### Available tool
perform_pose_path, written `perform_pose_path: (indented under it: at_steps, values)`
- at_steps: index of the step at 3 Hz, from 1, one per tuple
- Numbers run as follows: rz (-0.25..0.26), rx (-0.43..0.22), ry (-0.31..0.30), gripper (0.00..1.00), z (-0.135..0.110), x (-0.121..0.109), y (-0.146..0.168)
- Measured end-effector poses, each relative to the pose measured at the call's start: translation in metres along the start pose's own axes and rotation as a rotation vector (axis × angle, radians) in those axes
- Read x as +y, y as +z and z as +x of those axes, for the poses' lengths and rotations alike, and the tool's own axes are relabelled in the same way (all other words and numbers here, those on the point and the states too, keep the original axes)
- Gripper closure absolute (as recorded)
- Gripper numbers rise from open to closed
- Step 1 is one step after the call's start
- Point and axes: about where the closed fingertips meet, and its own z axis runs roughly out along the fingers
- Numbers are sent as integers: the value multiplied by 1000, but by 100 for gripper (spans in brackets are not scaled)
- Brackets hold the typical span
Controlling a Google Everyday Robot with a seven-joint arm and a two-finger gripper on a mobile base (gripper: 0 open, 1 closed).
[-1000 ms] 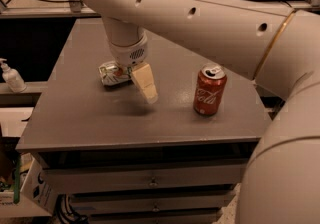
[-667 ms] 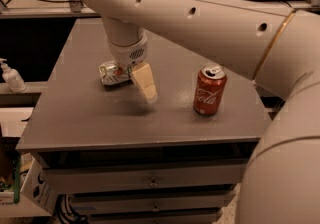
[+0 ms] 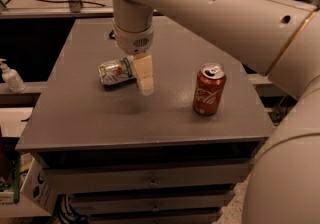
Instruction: Knock 7up can over
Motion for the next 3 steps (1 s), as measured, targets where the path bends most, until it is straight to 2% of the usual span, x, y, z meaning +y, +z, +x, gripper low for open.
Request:
perform_pose_path:
  at_steps: [1, 2, 3]
  values:
    - [50, -138, 111, 0, 3, -12, -16]
    - [106, -286, 234, 0, 16, -16, -30]
    - [168, -394, 350, 0, 44, -15, -40]
